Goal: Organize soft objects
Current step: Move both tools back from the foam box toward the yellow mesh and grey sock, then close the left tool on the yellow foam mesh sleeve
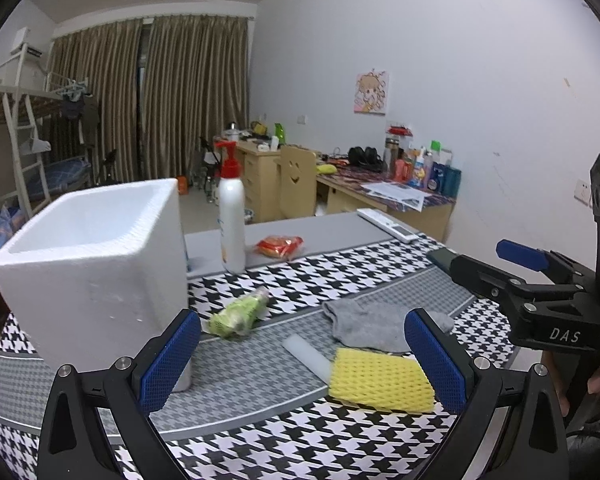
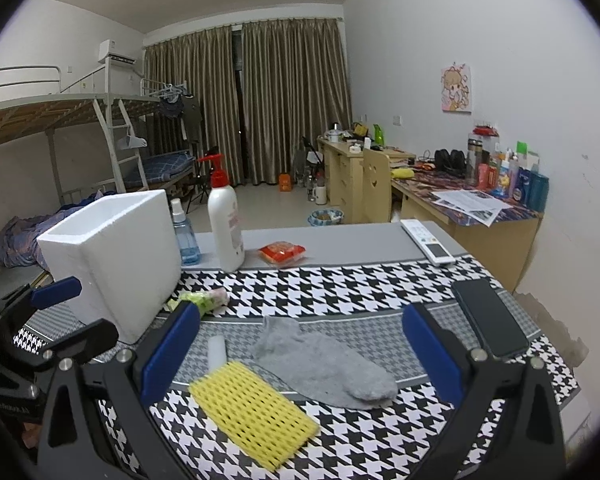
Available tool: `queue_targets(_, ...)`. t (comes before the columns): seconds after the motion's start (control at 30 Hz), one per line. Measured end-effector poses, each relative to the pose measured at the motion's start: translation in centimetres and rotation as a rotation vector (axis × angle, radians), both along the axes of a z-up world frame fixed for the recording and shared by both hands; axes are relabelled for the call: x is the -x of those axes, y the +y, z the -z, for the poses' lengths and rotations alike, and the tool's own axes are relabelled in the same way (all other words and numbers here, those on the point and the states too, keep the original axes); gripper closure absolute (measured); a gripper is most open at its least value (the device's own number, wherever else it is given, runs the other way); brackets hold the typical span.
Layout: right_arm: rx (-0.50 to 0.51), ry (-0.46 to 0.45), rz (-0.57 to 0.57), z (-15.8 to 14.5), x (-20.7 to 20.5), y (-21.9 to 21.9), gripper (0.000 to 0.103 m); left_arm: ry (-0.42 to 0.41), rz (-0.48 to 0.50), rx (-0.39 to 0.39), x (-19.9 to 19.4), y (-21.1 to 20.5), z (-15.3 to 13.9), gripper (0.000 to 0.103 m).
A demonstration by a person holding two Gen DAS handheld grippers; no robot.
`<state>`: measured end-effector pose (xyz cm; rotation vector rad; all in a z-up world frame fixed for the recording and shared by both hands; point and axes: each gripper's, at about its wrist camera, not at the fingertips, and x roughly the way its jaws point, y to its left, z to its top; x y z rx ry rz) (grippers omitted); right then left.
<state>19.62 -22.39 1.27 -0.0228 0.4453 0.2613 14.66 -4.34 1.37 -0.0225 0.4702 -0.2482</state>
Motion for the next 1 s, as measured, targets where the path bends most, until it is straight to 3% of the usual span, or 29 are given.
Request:
queue_targets(0.9, 0.023, 0.118, 0.059, 3.2, -2.2, -2.2, 0.001, 0.197, 0.083, -0.003, -3.0, -3.0, 4.8, 0.001)
queue_targets(1.0, 0.016, 0.131, 0.059, 3.4, -2.6, -2.3, 0.001, 0.230, 0.101, 0.001, -3.3, -3.3, 5.3, 0.005)
